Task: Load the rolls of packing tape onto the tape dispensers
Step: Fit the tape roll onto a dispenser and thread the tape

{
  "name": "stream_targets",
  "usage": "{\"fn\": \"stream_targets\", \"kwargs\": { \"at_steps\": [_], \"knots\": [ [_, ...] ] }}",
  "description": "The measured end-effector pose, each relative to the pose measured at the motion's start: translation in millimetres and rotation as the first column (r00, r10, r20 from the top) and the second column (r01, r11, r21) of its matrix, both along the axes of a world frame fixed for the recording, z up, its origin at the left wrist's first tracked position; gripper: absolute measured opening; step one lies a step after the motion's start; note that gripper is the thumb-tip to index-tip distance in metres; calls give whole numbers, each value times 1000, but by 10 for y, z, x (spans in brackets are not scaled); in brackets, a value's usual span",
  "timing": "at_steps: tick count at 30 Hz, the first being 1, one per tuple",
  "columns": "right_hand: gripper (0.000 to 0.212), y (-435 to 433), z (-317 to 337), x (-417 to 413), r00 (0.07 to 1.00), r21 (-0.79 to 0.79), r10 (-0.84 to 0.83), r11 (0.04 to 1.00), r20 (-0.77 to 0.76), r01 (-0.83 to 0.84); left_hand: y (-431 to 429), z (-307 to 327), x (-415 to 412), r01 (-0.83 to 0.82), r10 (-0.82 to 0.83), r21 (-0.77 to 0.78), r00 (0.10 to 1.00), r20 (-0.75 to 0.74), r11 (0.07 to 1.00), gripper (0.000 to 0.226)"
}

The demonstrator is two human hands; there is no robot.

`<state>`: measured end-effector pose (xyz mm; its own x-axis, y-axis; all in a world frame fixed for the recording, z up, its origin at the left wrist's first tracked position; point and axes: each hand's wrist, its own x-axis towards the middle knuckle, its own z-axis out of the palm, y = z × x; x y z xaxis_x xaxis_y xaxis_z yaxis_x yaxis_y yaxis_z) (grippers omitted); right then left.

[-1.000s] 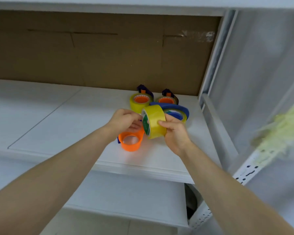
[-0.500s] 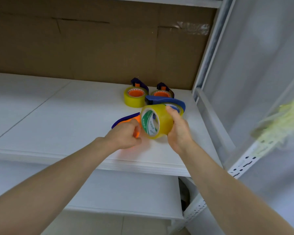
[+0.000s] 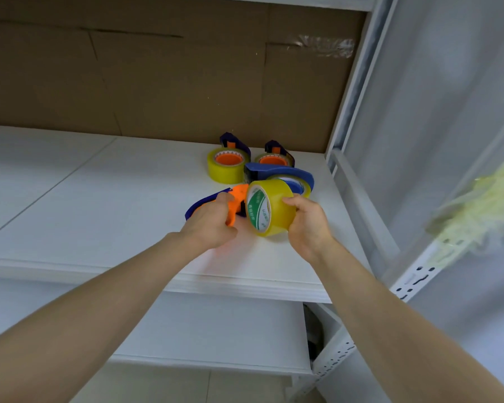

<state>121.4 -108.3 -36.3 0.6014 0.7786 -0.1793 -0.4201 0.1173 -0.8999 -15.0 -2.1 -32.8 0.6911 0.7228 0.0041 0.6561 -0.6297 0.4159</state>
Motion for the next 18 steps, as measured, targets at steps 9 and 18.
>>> {"fn": "stream_targets", "kwargs": {
  "at_steps": [9, 18],
  "knots": [
    [29, -38, 94, 39, 999, 24, 28, 999, -44, -27, 77, 290, 70, -262, 389, -311, 785, 482, 914, 36],
    [21, 74, 145, -116, 1000, -11, -4, 1000, 13, 4, -49, 379, 73, 64, 722, -877, 541, 431, 476, 25]
  ]
}}
